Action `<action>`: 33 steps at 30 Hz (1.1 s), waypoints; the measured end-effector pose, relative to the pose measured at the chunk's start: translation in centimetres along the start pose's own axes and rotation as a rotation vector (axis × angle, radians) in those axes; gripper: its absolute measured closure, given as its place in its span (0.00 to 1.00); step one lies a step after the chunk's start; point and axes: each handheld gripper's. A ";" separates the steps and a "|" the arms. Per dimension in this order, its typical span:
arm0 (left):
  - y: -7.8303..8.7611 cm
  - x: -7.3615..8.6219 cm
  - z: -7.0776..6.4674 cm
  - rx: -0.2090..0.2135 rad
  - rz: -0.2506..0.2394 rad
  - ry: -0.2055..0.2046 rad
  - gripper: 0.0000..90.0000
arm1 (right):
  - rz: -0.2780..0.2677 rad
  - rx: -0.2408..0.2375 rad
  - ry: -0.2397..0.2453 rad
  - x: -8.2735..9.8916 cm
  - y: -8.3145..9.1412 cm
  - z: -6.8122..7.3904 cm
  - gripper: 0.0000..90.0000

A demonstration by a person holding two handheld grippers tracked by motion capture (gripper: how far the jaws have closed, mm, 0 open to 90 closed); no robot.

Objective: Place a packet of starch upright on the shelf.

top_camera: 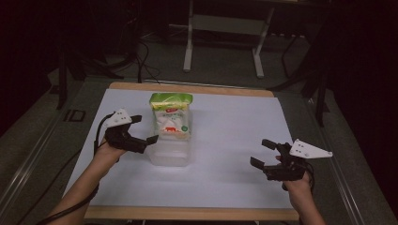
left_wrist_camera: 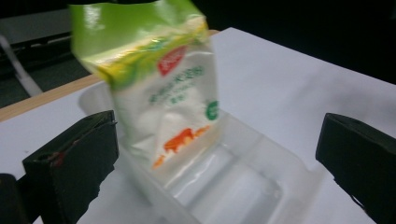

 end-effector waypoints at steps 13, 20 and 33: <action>0.3 0.4 -6.1 0.122 -0.065 -0.046 0.00 | -0.009 0.010 -0.001 0.9 0.2 0.1 0.16; -1.0 0.3 -8.9 0.210 -0.060 -0.076 0.00 | -0.008 0.000 -0.005 1.4 0.1 0.3 0.16; -3.6 1.7 -10.7 0.262 -0.047 -0.107 0.00 | 0.025 0.001 -0.022 2.6 -0.4 0.4 0.16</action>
Point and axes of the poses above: each handheld gripper's, and its own axes: y roughly backward along the jaws, x roughly out of its underside, z roughly to its left, and after that the axes turned 1 degree about x, right-handed
